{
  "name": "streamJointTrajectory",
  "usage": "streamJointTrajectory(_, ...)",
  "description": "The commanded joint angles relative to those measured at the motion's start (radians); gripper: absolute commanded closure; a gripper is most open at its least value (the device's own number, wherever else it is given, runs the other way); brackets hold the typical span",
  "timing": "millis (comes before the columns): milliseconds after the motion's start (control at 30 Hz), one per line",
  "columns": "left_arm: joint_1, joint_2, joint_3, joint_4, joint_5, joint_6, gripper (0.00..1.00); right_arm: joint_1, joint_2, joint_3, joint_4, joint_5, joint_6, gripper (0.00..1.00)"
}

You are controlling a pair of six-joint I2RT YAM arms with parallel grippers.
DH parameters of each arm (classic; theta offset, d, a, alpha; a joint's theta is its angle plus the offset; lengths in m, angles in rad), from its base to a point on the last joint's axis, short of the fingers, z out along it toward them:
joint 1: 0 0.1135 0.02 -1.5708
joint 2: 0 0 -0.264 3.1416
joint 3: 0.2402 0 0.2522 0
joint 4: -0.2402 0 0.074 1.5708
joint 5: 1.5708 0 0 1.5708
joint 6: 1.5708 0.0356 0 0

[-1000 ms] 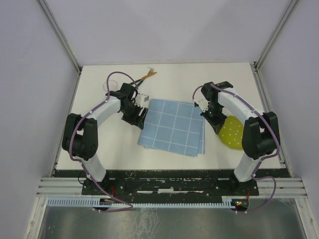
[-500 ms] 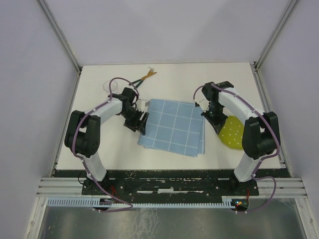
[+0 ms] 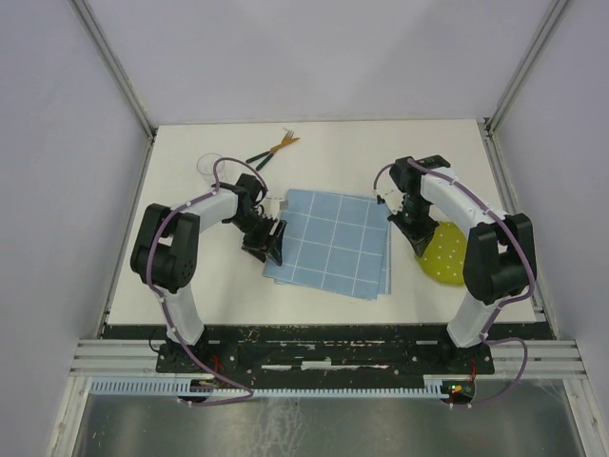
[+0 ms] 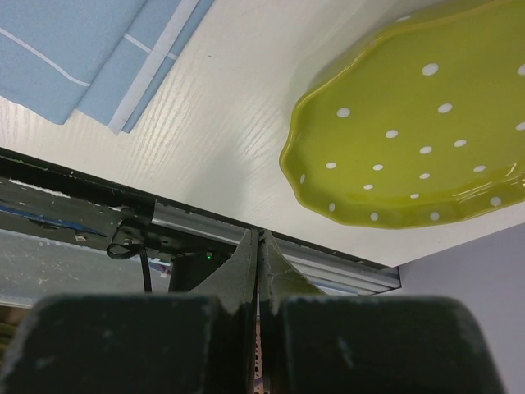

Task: Set the dinner table for one person
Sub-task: Flatten out the napkin at the center of the board.

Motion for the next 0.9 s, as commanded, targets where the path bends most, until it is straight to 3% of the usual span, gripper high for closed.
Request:
streamJointTrajectory(0,-0.015,0.044,-0.002,0.016,0.043,-0.022,0.31,-0.011,-0.047,0.002,-0.001,0.016,-0.006,0.98)
streamJointTrajectory(500,-0.033,0.037,0.021,-0.008,0.047,-0.028,0.35,-0.022,-0.048,-0.007,0.010,0.021,-0.004,0.98)
streamJointTrajectory(867,-0.031,0.031,0.085,-0.061,0.044,-0.026,0.65,-0.027,-0.046,-0.014,0.018,0.030,-0.001,0.98)
